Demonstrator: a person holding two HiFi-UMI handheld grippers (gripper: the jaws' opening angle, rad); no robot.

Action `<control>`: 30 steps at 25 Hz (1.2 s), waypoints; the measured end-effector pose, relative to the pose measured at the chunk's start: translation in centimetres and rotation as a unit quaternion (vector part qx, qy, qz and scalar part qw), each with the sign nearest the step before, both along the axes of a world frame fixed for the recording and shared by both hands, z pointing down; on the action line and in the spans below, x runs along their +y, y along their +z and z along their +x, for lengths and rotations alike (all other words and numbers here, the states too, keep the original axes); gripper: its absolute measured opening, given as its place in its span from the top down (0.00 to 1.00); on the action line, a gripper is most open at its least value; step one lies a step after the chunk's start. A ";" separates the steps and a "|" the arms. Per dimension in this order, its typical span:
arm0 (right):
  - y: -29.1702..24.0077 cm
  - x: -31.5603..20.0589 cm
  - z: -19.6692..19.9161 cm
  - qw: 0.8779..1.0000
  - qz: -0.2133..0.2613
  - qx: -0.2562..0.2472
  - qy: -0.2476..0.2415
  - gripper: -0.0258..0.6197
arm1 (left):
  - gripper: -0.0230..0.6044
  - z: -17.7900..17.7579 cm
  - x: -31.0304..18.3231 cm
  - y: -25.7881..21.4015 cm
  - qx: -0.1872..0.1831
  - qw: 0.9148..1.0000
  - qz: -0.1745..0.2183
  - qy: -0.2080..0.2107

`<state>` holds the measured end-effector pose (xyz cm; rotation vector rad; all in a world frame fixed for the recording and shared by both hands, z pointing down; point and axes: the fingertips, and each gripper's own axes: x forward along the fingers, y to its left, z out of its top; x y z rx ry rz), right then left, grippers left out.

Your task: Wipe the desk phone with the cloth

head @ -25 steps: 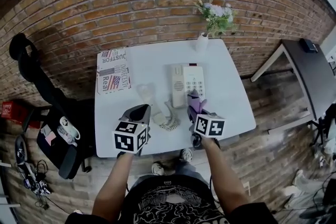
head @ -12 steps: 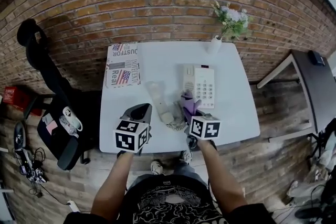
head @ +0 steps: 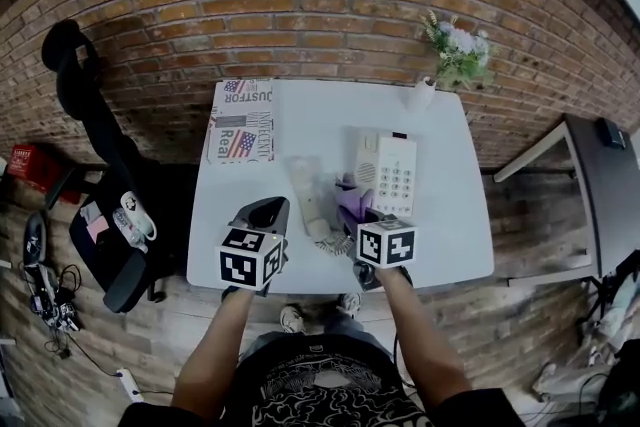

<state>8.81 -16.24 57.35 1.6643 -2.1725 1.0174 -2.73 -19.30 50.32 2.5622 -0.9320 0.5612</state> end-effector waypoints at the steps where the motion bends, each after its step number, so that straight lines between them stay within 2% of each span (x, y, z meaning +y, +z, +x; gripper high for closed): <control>1: -0.1 -0.2 0.0 1.000 -0.001 0.006 -0.010 0.89 | 0.95 0.1 -0.1 0.0 0.000 1.000 0.000 -0.003; 14: -0.9 -3.4 1.6 0.993 -0.033 0.024 -0.114 0.89 | 0.95 1.3 -1.3 0.4 -0.005 0.999 -0.003 -0.036; 30: -1.8 -9.0 3.6 0.987 -0.020 0.031 -0.159 0.89 | 0.95 3.5 -3.8 0.4 -0.012 0.998 0.000 -0.066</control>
